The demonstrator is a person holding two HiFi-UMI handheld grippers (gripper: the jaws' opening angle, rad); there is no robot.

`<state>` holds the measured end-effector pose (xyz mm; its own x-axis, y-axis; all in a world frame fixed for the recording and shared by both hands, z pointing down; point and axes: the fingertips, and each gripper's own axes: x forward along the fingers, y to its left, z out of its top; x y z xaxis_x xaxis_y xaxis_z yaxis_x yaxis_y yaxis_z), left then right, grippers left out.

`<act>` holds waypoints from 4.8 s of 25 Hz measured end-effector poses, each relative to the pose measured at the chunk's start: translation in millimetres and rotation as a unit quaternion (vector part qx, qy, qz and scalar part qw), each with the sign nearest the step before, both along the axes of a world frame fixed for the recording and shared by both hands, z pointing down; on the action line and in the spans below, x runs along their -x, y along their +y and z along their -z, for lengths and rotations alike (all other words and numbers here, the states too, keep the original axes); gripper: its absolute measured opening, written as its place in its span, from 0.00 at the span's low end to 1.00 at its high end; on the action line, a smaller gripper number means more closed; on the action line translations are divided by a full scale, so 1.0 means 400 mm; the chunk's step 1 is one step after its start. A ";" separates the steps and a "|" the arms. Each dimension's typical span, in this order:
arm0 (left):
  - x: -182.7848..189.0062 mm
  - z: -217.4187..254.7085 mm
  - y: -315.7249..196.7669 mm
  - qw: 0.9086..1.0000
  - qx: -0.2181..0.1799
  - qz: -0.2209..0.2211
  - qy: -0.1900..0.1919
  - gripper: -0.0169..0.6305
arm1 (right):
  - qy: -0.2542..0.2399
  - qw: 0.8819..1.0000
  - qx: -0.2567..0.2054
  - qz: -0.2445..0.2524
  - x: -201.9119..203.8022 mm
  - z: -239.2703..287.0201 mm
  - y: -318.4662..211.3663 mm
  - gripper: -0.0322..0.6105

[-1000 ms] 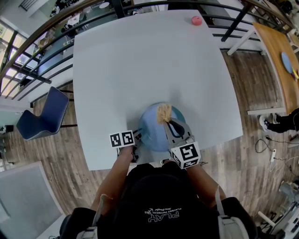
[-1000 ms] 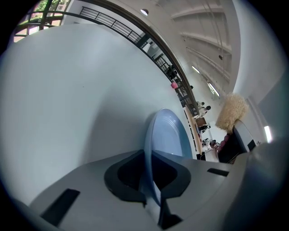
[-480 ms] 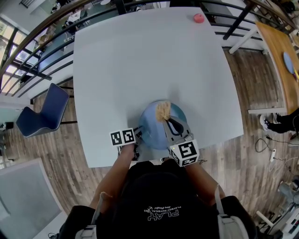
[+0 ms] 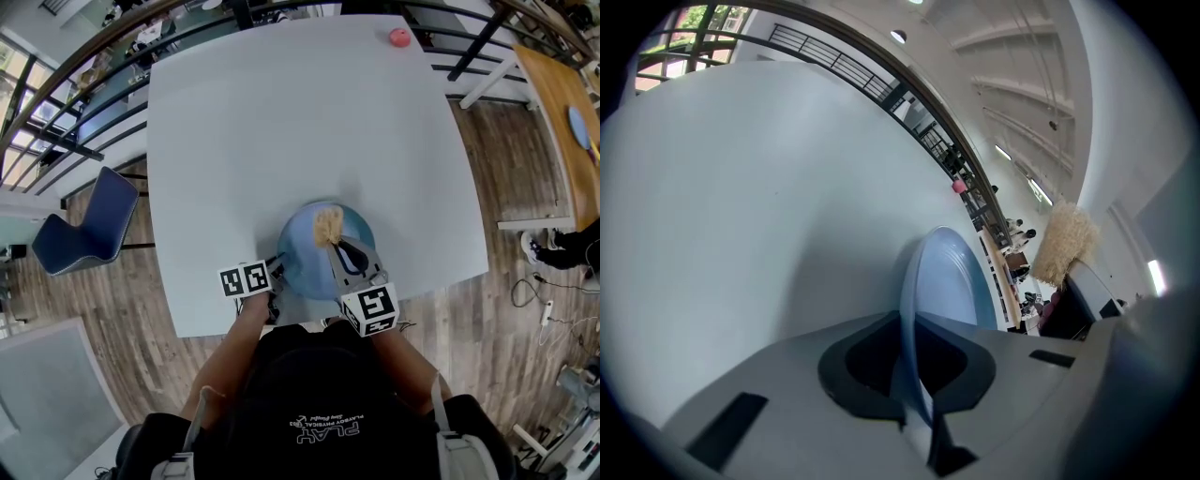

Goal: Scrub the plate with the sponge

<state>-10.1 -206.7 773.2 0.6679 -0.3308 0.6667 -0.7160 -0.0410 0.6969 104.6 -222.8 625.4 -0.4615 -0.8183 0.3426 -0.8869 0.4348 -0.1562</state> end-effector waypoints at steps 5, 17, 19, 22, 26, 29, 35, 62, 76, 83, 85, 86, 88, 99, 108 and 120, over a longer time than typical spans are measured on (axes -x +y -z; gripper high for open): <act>0.009 0.041 -0.025 0.999 -0.035 0.000 -0.008 0.07 | 0.001 1.000 -0.002 0.004 0.006 0.005 0.004 0.12; 0.013 0.243 -0.124 0.987 -0.158 -0.010 -0.026 0.07 | 0.012 1.000 -0.001 -0.007 0.015 0.066 0.009 0.12; 0.008 0.282 -0.146 0.983 -0.183 -0.012 -0.027 0.07 | 0.012 1.000 -0.010 -0.007 0.018 0.088 0.010 0.12; 0.000 0.341 -0.179 0.975 -0.218 -0.014 -0.031 0.07 | 0.014 1.000 -0.026 -0.004 0.022 0.123 0.009 0.12; -0.009 0.418 -0.211 0.965 -0.261 -0.018 -0.037 0.07 | 0.021 0.999 -0.047 0.002 0.031 0.169 0.008 0.12; -0.007 0.484 -0.236 0.955 -0.292 -0.018 -0.044 0.07 | 0.024 0.998 -0.061 0.007 0.046 0.207 -0.001 0.12; 0.000 0.620 -0.277 0.933 -0.355 -0.018 -0.054 0.07 | 0.037 0.995 -0.094 0.018 0.087 0.291 -0.029 0.12; -0.001 0.804 -0.246 0.885 -0.456 -0.026 -0.089 0.07 | 0.077 0.984 -0.156 0.044 0.192 0.407 -0.108 0.12; -0.015 0.848 -0.220 0.868 -0.483 -0.031 -0.110 0.07 | 0.088 0.980 -0.178 0.026 0.185 0.460 -0.124 0.12; -0.019 0.855 -0.220 0.866 -0.486 -0.031 -0.110 0.07 | 0.083 0.978 -0.191 0.014 0.168 0.489 -0.133 0.12; -0.021 0.857 -0.223 0.866 -0.487 -0.031 -0.109 0.07 | 0.083 0.978 -0.193 0.010 0.157 0.499 -0.142 0.12; -0.024 0.857 -0.224 0.866 -0.487 -0.031 -0.108 0.07 | 0.084 0.977 -0.194 0.007 0.150 0.502 -0.145 0.12; -0.029 0.855 -0.224 0.866 -0.487 -0.033 -0.105 0.07 | 0.083 0.978 -0.193 0.001 0.136 0.504 -0.150 0.12; -0.025 0.855 -0.222 0.871 -0.480 -0.033 -0.100 0.07 | 0.071 0.979 -0.187 -0.031 0.073 0.526 -0.164 0.12; -0.016 0.849 -0.209 0.872 -0.477 -0.037 -0.103 0.07 | 0.070 0.981 -0.167 -0.067 0.012 0.506 -0.158 0.12; 0.014 0.828 -0.205 0.879 -0.466 -0.032 -0.101 0.07 | 0.084 0.982 -0.137 -0.096 -0.062 0.443 -0.148 0.12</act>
